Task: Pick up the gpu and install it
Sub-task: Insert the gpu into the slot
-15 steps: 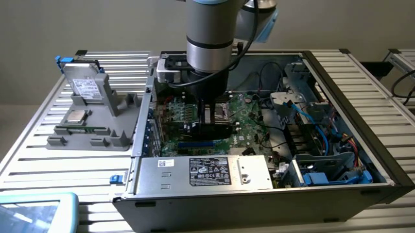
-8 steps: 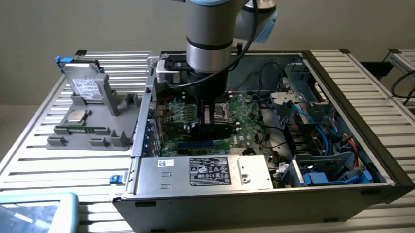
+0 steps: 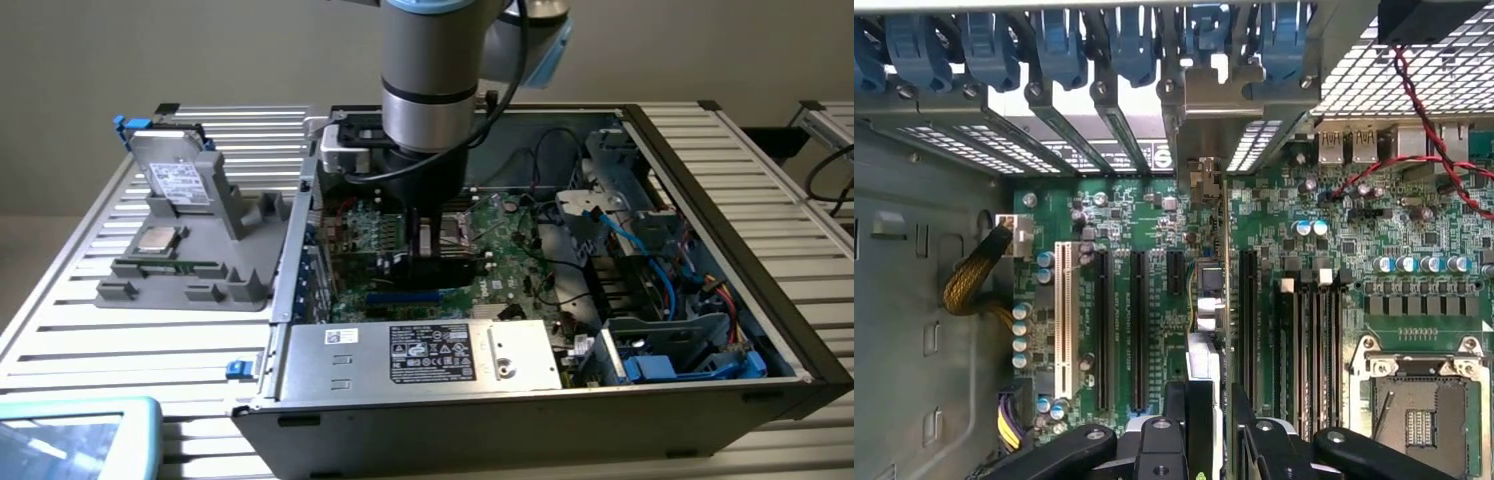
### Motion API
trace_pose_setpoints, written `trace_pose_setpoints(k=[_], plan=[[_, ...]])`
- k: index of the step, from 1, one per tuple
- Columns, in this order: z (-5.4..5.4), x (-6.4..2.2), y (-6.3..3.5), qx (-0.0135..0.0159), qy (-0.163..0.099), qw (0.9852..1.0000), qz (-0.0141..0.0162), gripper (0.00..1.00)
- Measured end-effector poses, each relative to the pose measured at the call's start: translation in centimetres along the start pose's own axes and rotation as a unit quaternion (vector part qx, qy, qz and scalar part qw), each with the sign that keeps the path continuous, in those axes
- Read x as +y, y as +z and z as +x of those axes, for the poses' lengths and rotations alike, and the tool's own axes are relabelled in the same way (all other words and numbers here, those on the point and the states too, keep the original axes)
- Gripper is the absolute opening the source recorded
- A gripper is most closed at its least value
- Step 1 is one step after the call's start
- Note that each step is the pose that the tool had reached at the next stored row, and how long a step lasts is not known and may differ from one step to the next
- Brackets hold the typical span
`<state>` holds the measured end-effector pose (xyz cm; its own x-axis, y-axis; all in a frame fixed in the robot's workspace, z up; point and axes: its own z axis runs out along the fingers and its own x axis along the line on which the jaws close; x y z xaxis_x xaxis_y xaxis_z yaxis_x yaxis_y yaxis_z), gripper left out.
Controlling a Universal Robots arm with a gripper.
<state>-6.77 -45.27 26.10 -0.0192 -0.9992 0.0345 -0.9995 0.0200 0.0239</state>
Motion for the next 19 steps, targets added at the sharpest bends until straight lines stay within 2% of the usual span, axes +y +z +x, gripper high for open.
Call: trace_pose_setpoints(k=[19], plan=[[-0.01, 0.39, 0.53, 0.0000, 0.000, 1.0000, -0.0014, 0.27]])
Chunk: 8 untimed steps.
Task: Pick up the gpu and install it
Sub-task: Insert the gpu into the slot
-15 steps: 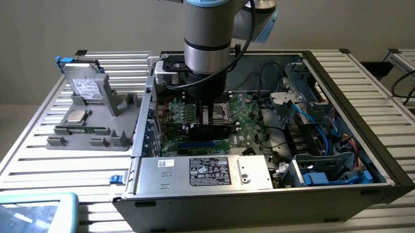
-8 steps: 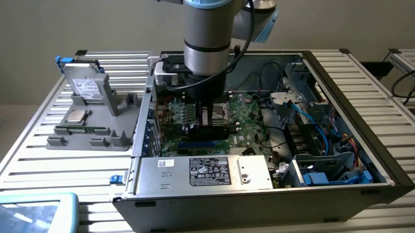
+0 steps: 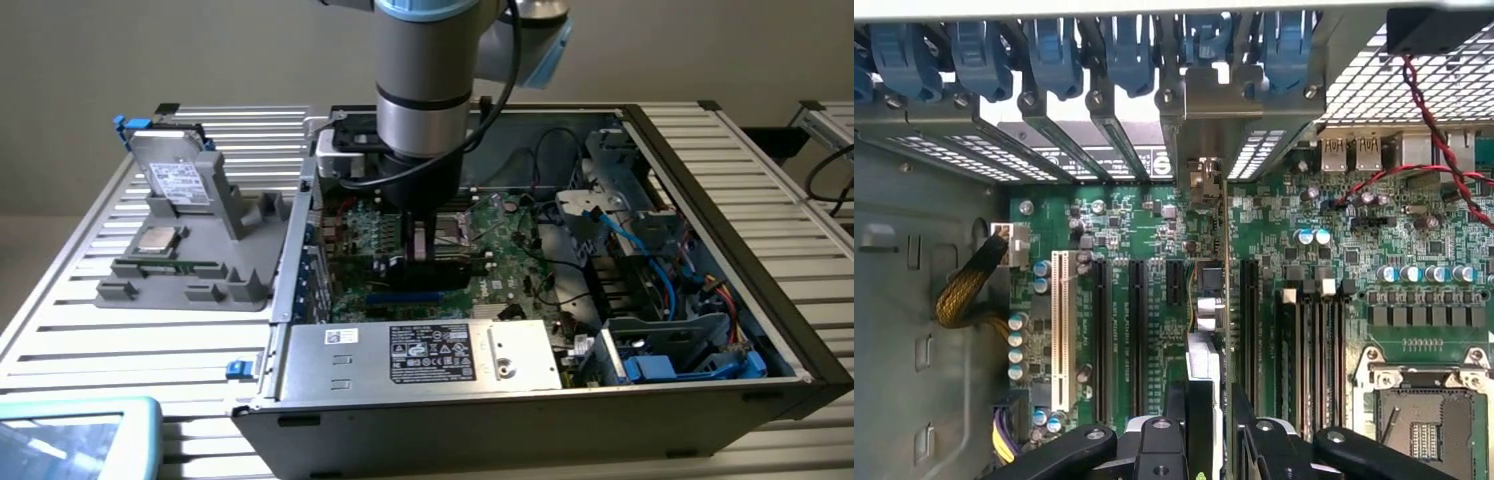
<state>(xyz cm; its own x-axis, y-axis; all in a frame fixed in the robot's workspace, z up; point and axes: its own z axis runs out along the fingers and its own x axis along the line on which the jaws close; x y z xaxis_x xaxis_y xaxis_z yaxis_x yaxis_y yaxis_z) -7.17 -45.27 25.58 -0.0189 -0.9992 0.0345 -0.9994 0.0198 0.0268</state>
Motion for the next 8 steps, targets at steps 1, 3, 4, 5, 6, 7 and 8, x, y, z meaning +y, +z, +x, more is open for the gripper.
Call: trace_pose_setpoints(k=[1, 3, 4, 5, 6, 7, 8], plan=[[0.00, 0.01, 0.02, 0.0001, 0.000, 1.0000, -0.0002, 0.27], [-0.02, 0.05, 0.03, 0.0001, 0.000, 1.0000, -0.0003, 0.27], [-0.04, 0.05, 0.04, 0.0000, 0.000, 1.0000, -0.0004, 0.27], [-0.06, 0.06, 0.04, 0.0000, 0.000, 1.0000, -0.0005, 0.27], [-0.09, 0.06, 0.04, 0.0000, 0.000, 1.0000, -0.0005, 0.27], [-0.14, 0.09, 0.04, 0.0001, 0.000, 1.0000, -0.0007, 0.27], [-0.19, 0.11, 0.05, 0.0001, 0.000, 1.0000, -0.0007, 0.27]])
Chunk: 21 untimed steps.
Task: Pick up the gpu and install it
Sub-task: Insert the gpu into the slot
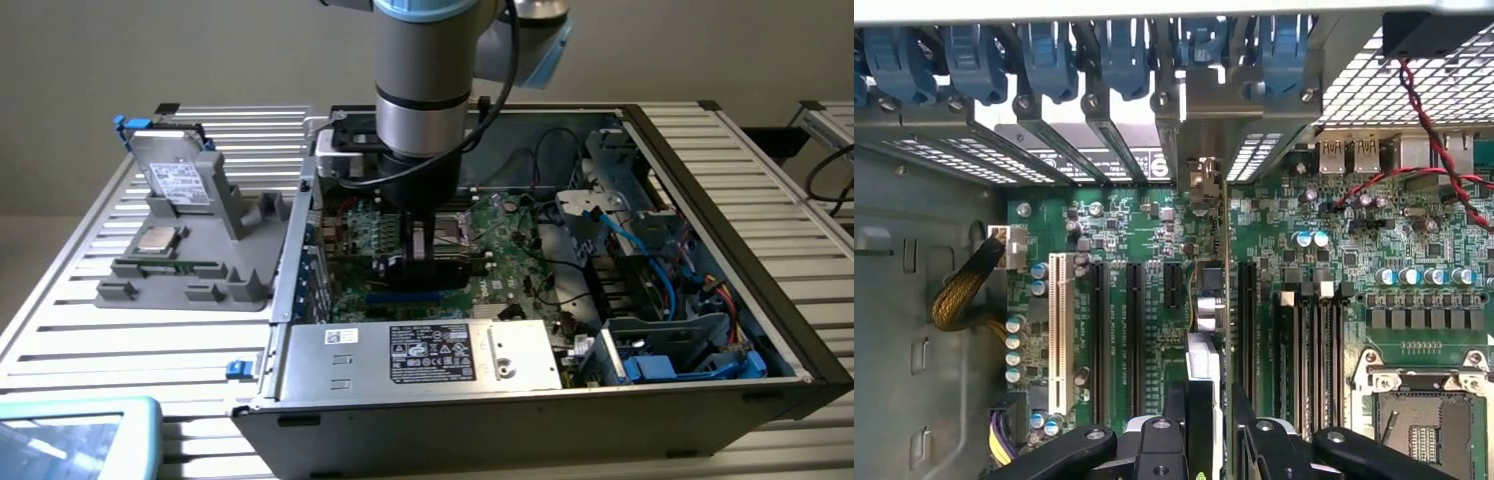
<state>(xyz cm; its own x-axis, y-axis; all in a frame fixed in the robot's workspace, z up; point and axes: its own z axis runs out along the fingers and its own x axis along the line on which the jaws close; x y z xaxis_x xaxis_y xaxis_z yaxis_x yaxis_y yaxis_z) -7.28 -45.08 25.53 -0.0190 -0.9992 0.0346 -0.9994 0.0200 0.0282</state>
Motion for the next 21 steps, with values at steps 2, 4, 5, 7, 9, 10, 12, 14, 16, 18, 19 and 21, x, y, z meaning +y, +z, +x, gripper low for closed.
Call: trace_pose_setpoints(k=[2, 4, 5, 7, 9, 10, 12, 14, 16, 18, 19, 21], plan=[[-0.02, 0.07, 0.00, 0.0000, 0.000, 1.0000, -0.0002, 0.27], [-0.02, 0.12, 0.02, 0.0001, 0.000, 1.0000, -0.0004, 0.27], [-0.01, 0.12, 0.03, 0.0001, 0.000, 1.0000, -0.0005, 0.27], [-0.02, 0.17, 0.07, 0.0001, 0.000, 1.0000, -0.0007, 0.27], [-0.05, 0.19, 0.10, 0.0000, 0.000, 1.0000, -0.0009, 0.27], [-0.07, 0.20, 0.12, -0.0001, 0.000, 1.0000, -0.0009, 0.27], [-0.07, 0.21, 0.16, 0.0001, 0.000, 1.0000, -0.0010, 0.27], [-0.07, 0.21, 0.19, 0.0001, 0.000, 1.0000, -0.0010, 0.27], [-0.07, 0.21, 0.19, 0.0002, 0.000, 1.0000, -0.0010, 0.27], [-0.07, 0.21, 0.22, 0.0003, 0.000, 1.0000, -0.0010, 0.27], [-0.08, 0.21, 0.24, 0.0012, 0.000, 1.0000, -0.0009, 0.27], [-0.07, 0.21, 0.25, 0.0025, 0.000, 1.0000, -0.0010, 0.27]])
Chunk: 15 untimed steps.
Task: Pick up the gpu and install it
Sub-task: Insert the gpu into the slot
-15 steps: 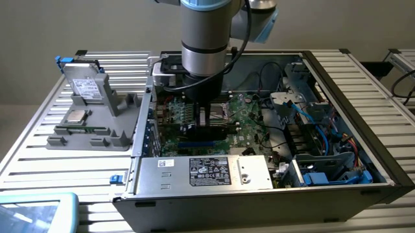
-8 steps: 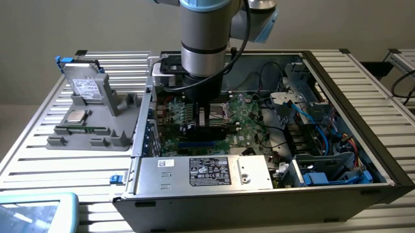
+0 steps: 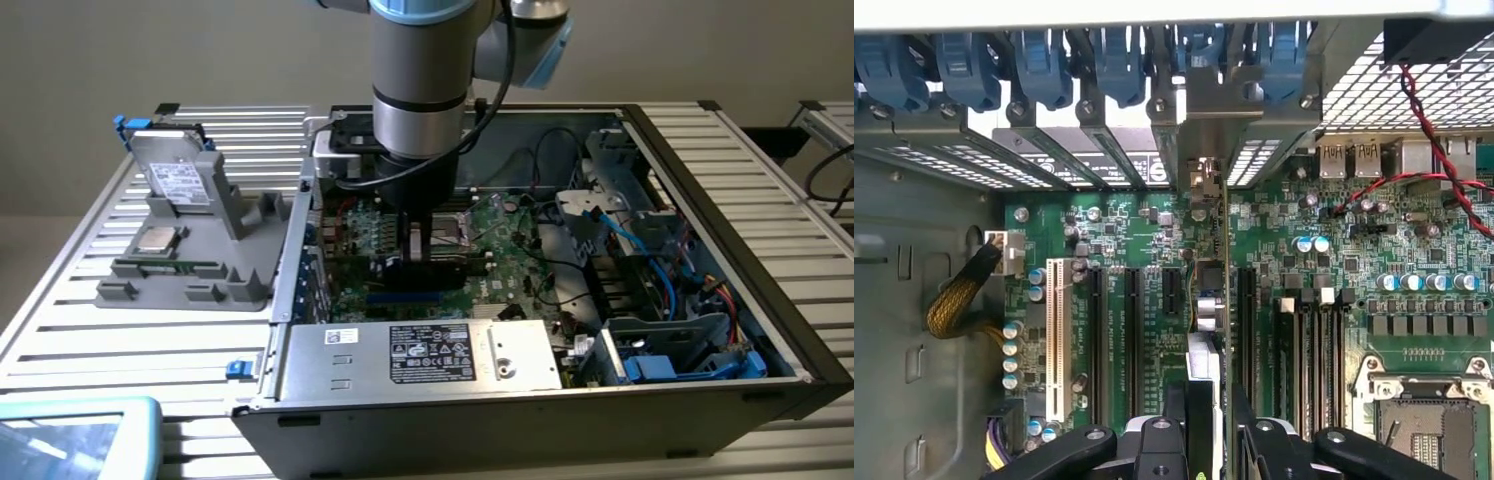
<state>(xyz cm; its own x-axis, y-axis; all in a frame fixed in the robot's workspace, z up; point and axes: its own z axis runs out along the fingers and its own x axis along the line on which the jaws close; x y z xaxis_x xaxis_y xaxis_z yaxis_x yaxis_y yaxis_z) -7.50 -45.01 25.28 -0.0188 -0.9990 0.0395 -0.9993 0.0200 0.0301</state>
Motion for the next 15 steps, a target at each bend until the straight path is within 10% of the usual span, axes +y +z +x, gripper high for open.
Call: trace_pose_setpoints(k=[15], plan=[[-0.18, 0.07, 0.32, 0.0043, 0.000, 1.0000, 0.0001, 0.27]])
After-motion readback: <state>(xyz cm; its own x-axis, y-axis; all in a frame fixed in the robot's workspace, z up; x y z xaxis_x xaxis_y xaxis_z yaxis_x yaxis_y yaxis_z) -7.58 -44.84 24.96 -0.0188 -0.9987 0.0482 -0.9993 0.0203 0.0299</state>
